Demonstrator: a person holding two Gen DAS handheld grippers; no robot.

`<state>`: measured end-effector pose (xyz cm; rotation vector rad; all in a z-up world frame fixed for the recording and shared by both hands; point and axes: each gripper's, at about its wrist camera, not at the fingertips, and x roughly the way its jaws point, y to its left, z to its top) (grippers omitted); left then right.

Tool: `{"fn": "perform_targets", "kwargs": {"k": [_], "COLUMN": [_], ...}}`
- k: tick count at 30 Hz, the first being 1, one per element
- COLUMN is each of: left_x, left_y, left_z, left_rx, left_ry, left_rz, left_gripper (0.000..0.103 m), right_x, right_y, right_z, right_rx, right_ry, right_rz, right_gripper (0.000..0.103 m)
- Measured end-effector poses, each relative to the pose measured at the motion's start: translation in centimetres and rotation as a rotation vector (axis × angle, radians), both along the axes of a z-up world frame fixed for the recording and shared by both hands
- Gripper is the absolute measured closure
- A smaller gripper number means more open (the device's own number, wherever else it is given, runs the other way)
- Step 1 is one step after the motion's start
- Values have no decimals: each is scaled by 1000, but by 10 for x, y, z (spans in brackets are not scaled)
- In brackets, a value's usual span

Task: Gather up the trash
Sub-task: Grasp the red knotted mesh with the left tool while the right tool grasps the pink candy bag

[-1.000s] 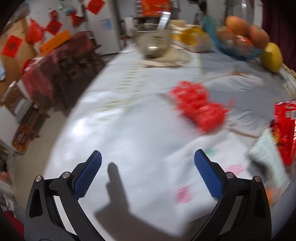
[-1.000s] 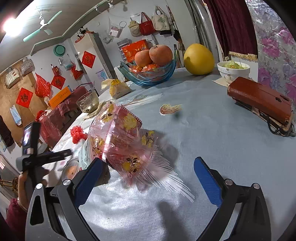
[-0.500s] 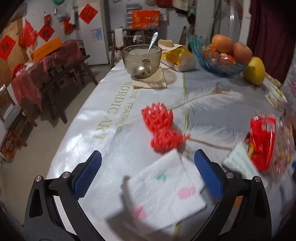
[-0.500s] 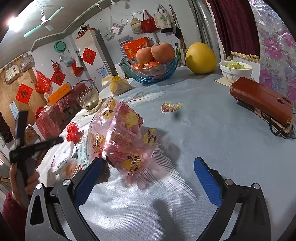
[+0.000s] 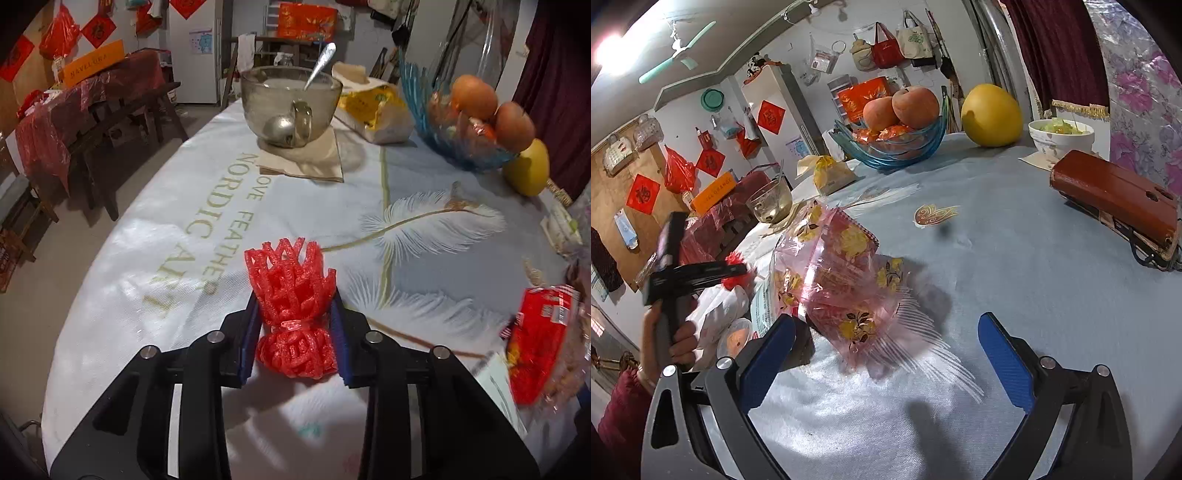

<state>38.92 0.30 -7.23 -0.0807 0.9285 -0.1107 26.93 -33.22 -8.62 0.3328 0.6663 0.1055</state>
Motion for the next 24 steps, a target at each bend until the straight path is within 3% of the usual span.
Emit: {"fn": "perform_targets", "kwargs": {"k": [8, 14, 21, 24], "left_x": [-89, -133, -185, -198], "left_y": [52, 76, 89, 101], "left_z": [33, 26, 17, 16], "left_rx": [-7, -58, -104, -131], "left_ry": [-114, -127, -163, -170], "left_rz": [-4, 0, 16, 43], "left_gripper": [68, 68, 68, 68], "right_x": [0, 2, -4, 9], "right_y": [1, 4, 22, 34], "right_z": [0, 0, 9, 14], "right_rx": [-8, -32, -76, -49], "right_ry": [6, 14, -45, -54], "right_rz": [-11, -5, 50, 84], "right_gripper": [6, 6, 6, 6]}}
